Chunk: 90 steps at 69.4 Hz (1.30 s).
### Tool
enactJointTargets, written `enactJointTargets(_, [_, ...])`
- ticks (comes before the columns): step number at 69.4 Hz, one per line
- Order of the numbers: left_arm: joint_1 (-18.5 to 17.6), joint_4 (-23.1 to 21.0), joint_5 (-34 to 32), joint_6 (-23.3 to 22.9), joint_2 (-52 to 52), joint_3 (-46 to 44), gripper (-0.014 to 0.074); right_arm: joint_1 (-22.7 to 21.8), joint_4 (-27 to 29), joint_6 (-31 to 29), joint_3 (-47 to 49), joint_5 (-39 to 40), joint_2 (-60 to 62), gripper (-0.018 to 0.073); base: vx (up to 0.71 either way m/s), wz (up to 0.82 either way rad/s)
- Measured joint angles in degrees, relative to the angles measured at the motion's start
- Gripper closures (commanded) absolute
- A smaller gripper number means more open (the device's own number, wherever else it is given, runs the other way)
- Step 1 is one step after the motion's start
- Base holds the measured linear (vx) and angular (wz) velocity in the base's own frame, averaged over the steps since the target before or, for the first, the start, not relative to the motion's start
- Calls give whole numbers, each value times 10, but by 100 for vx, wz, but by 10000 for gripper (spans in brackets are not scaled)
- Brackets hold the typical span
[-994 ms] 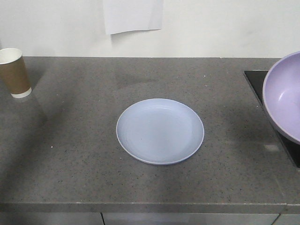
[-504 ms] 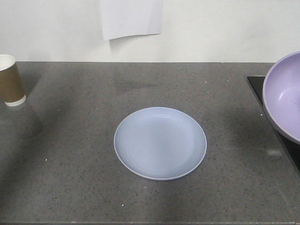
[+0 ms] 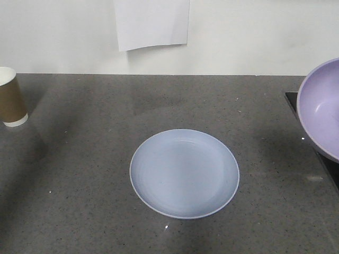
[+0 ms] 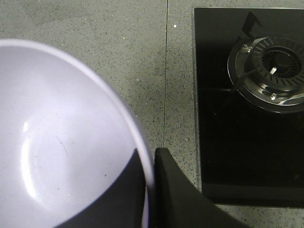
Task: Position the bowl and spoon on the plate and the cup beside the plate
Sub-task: 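Drive the base up to the plate, holding spoon and bowl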
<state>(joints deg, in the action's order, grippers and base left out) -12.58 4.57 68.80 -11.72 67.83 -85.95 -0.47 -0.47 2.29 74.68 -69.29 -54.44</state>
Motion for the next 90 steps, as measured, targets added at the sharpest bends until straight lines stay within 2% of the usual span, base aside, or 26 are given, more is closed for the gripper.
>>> enactJointTargets(90, [0, 0, 0, 0, 0, 0, 603, 0, 0, 0, 0, 0, 0, 562, 2, 0])
